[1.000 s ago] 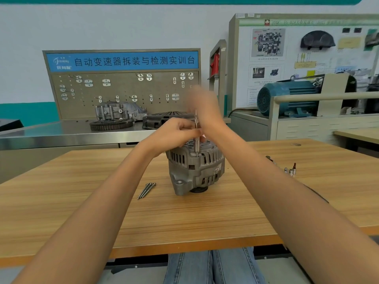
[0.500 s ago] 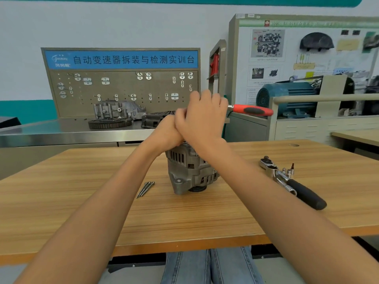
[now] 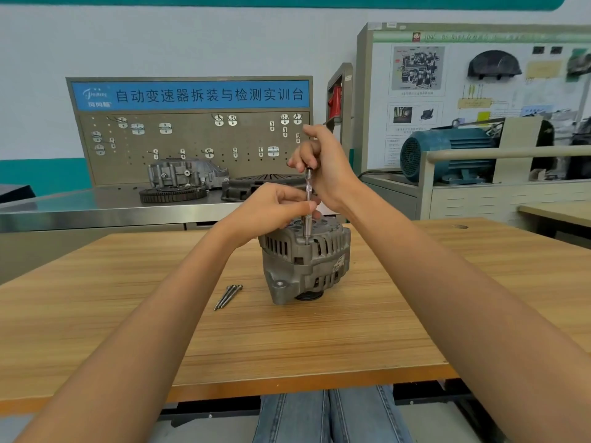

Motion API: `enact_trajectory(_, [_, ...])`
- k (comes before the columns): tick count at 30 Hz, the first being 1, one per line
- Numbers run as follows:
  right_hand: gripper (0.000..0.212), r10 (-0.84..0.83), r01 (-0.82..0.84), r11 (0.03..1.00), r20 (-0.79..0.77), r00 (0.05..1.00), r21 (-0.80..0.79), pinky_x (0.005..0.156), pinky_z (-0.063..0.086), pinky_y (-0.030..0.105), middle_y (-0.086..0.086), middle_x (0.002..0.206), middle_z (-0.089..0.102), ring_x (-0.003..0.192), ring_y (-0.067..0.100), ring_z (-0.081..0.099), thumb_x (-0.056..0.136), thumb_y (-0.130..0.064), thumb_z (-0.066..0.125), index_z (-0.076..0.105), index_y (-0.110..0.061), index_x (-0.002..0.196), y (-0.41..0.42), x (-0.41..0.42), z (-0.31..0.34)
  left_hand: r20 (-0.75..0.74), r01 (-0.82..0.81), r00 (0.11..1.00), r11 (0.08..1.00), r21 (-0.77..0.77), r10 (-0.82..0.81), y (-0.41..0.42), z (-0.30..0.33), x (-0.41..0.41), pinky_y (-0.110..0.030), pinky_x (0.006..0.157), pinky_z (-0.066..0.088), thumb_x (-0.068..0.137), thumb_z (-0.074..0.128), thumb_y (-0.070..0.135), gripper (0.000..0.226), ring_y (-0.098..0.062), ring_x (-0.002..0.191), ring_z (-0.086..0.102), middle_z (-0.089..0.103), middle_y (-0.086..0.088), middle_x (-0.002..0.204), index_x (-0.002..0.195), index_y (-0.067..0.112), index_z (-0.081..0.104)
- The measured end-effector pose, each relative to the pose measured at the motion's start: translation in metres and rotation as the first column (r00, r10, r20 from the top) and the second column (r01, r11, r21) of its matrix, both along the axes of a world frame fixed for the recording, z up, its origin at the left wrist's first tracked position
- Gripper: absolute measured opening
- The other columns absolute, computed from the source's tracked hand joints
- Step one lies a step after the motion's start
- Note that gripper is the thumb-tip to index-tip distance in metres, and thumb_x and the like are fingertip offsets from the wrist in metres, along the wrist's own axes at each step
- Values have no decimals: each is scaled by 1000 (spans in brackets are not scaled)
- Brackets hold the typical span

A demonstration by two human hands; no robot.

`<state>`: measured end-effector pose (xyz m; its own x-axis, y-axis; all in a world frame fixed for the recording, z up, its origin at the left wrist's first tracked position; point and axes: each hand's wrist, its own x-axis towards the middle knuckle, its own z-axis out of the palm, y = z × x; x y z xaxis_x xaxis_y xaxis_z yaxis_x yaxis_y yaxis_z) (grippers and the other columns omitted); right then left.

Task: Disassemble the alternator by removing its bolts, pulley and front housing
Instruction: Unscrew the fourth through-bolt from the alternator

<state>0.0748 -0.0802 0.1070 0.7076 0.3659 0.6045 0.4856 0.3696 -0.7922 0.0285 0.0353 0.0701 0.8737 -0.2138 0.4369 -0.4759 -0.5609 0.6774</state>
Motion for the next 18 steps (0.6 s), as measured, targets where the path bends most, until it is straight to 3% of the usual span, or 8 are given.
enact_trajectory(3, [62,-59,59,998,-12,998,9,76,42,28,-2,40,44,50,11,46,97,-18,35,40,-17,35,4,-5,1,-8,-7,1000,1000,-12,7,1,1,-2,-11,42,25,91,61,27,15,-5,42,28,46,13,39,93,19,73])
enact_trajectory(5, [52,-312,332,936,162,936,-120,68,40,28,-4,45,42,52,11,43,96,-18,38,43,-13,44,8,-11,-1,10,-25,1000,999,-26,25,-1,1,-4,-5,41,28,90,62,18,10,2,37,38,48,16,38,89,15,71])
enact_trajectory(6, [44,-463,553,808,363,809,-204,68,37,30,-4,51,43,56,12,42,95,-21,40,45,-13,52,10,-13,-5,40,-51,998,998,-34,52,-3,0,-3,-4,43,30,89,62,12,10,5,38,43,51,16,40,83,17,69])
enact_trajectory(8, [24,-556,922,329,747,364,-204,76,33,35,0,72,46,72,17,43,90,-29,42,52,-13,75,16,-16,-15,120,-165,979,986,-22,167,-4,1,1,-7,46,34,86,60,1,24,5,48,48,57,14,56,75,22,59])
enact_trajectory(10, [26,-512,991,22,850,122,-130,79,31,37,6,90,49,87,23,45,89,-34,41,53,-12,93,21,-23,-21,158,-251,957,967,43,242,-5,1,6,-7,45,34,86,54,-3,24,0,58,46,54,9,70,82,20,53])
enact_trajectory(12, [31,-528,992,57,840,127,-114,81,31,36,8,98,54,93,25,48,89,-35,39,56,-10,99,23,-25,-19,169,-226,962,973,49,215,-6,2,7,-6,49,35,86,54,-4,22,-2,65,46,54,8,77,93,17,52])
enact_trajectory(15, [30,-563,953,281,785,258,-111,83,33,35,4,79,55,80,22,46,90,-33,40,57,-13,77,22,-22,-13,152,-126,981,992,6,124,-5,0,5,-10,60,41,85,58,0,19,4,69,53,62,9,81,96,15,56])
enact_trajectory(18, [45,-542,722,656,529,653,-219,67,34,31,-3,50,35,56,18,35,92,-26,42,34,-16,49,17,-18,-3,47,-89,995,995,-32,91,-4,0,2,-2,50,36,87,63,15,5,12,53,53,65,20,59,85,20,64])
